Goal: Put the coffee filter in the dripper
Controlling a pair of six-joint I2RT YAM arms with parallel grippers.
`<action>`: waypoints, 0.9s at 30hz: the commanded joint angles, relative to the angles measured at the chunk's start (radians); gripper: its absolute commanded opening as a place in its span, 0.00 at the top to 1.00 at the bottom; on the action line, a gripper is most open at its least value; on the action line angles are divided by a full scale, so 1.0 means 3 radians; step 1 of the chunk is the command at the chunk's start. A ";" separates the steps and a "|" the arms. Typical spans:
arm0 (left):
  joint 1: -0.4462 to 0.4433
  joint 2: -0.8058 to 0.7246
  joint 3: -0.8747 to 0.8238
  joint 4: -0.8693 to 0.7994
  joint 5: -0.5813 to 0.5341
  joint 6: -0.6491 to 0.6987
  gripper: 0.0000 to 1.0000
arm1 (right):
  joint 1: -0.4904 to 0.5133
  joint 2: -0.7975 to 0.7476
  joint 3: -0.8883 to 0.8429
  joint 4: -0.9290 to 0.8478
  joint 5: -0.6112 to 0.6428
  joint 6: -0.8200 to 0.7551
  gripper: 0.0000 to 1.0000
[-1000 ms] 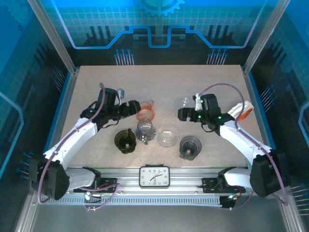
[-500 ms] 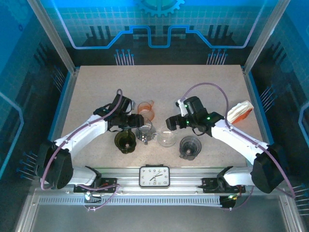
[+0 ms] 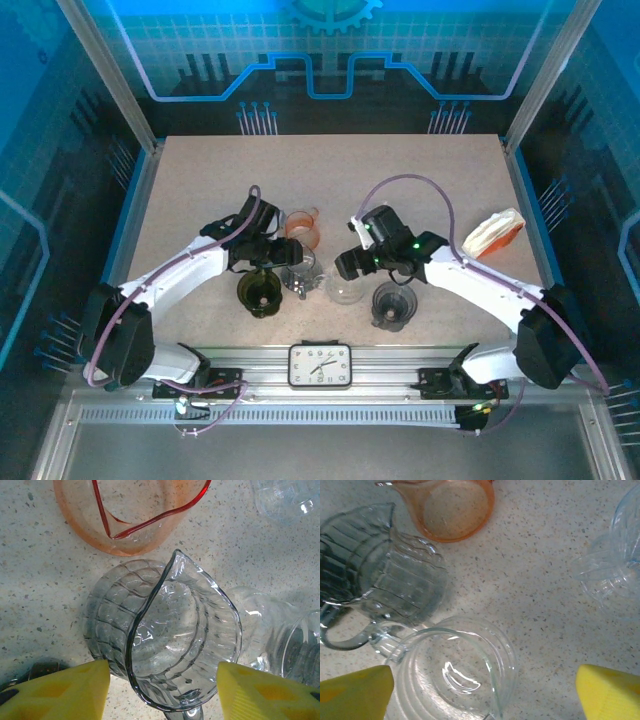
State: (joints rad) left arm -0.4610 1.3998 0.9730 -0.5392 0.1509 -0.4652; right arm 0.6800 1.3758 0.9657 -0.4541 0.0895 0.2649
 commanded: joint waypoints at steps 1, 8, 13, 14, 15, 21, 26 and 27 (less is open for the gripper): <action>-0.0016 0.0053 0.0086 0.0022 0.0105 -0.0010 0.41 | 0.0019 0.0103 0.0095 -0.0203 0.0218 -0.0059 0.12; -0.0019 0.0068 0.0100 0.0031 0.0171 0.0003 0.41 | 0.0019 0.0374 0.0186 -0.0222 0.0243 -0.0096 0.26; -0.0027 0.0089 0.0106 0.0041 0.0202 -0.0010 0.40 | 0.0019 0.0529 0.0267 -0.0179 0.0196 -0.0130 0.39; -0.0024 0.0094 0.0102 0.0047 0.0204 -0.0014 0.40 | 0.0019 0.0549 0.0278 -0.0171 0.0198 -0.0136 0.42; -0.0025 0.0093 0.0101 0.0053 0.0213 -0.0021 0.40 | 0.0019 0.0576 0.0287 -0.0168 0.0197 -0.0148 0.45; -0.0042 0.0120 0.0080 0.0089 0.0253 -0.0030 0.40 | 0.0016 0.0670 0.0314 -0.0163 0.0164 -0.0165 0.64; -0.0067 0.0142 0.0098 0.0102 0.0274 -0.0027 0.40 | 0.0007 0.0656 0.0306 -0.0171 0.0287 -0.0144 0.73; -0.0071 0.0148 0.0100 0.0100 0.0274 -0.0019 0.40 | -0.0013 0.0655 0.0304 -0.0182 0.0332 -0.0137 0.74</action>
State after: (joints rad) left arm -0.4675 1.4292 0.9749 -0.5175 0.2001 -0.4709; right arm 0.6796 1.5658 1.0348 -0.4976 0.1543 0.2203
